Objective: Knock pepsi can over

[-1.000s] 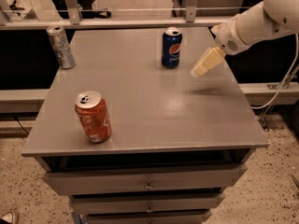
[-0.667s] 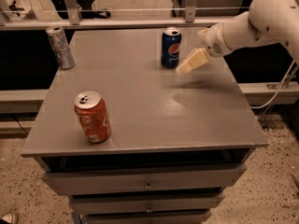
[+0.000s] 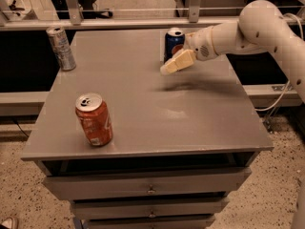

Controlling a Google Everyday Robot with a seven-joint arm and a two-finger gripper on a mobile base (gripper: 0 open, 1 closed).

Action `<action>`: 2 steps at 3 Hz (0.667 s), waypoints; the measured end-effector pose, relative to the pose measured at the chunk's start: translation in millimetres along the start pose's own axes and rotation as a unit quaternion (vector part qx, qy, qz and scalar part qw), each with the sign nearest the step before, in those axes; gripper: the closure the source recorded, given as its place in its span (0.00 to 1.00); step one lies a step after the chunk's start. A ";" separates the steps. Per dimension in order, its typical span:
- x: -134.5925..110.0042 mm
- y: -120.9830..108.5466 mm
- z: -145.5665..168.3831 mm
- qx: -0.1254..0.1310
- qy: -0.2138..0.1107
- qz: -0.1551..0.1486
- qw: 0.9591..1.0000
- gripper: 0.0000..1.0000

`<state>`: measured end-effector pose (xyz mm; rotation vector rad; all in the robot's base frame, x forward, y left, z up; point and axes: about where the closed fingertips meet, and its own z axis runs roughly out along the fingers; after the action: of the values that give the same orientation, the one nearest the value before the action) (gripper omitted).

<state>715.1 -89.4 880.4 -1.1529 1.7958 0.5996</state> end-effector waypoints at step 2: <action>-55.9 73.4 4.3 -0.079 -0.054 -0.034 0.995 0.00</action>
Offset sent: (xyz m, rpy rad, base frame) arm -0.0878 0.0861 0.0751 0.1205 -0.0740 0.2689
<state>660.9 -27.5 922.4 -1.2585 1.6338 0.7604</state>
